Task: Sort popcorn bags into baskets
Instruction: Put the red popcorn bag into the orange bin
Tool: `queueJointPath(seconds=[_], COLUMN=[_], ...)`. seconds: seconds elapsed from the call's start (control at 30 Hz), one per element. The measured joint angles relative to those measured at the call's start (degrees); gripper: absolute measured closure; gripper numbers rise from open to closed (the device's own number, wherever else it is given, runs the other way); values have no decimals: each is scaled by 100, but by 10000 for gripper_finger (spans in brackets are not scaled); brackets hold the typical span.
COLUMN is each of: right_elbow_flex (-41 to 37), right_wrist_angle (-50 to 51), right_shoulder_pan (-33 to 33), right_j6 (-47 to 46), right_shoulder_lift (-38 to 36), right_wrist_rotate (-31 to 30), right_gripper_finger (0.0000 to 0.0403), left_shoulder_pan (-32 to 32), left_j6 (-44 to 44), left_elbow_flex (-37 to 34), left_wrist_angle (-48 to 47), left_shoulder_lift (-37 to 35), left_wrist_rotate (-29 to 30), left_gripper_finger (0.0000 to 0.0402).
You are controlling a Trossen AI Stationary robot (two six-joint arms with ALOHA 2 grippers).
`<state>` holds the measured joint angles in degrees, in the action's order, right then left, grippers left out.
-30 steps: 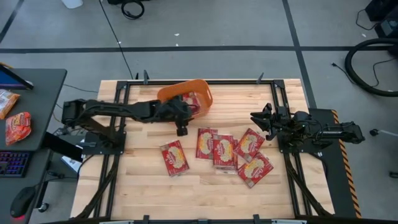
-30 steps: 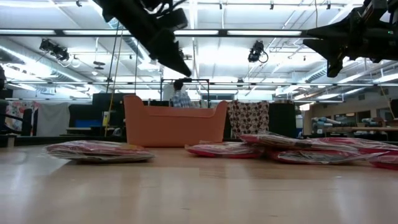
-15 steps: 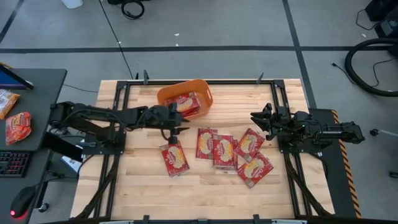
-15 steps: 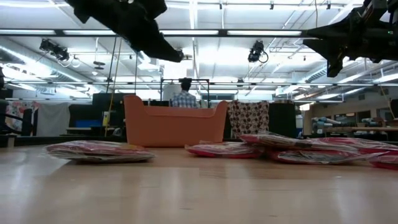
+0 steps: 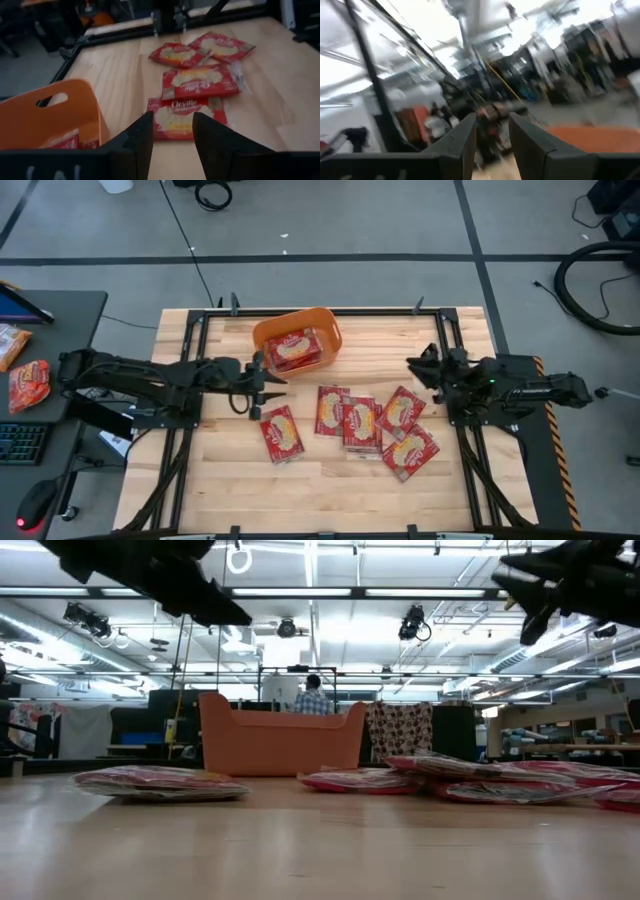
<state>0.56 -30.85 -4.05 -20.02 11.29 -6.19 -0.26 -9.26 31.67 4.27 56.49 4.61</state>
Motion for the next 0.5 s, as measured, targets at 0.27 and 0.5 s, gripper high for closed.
queueJointPath(seconds=[0.27,0.5], right_elbow_flex=[786,2143], right_wrist_angle=[879,2719], right_shoulder_pan=[177,607], right_j6=[-106,68], right_shoulder_lift=[1874,3507], right_wrist_rotate=[-166,-583], right_gripper_finger=[282,282], left_shoulder_pan=[3,1], left_j6=[-39,-36], left_elbow_flex=[-432,-428], left_wrist_angle=[503,527], left_shoulder_lift=[-322,-281], left_wrist_rotate=[4,3], left_gripper_finger=[260,260])
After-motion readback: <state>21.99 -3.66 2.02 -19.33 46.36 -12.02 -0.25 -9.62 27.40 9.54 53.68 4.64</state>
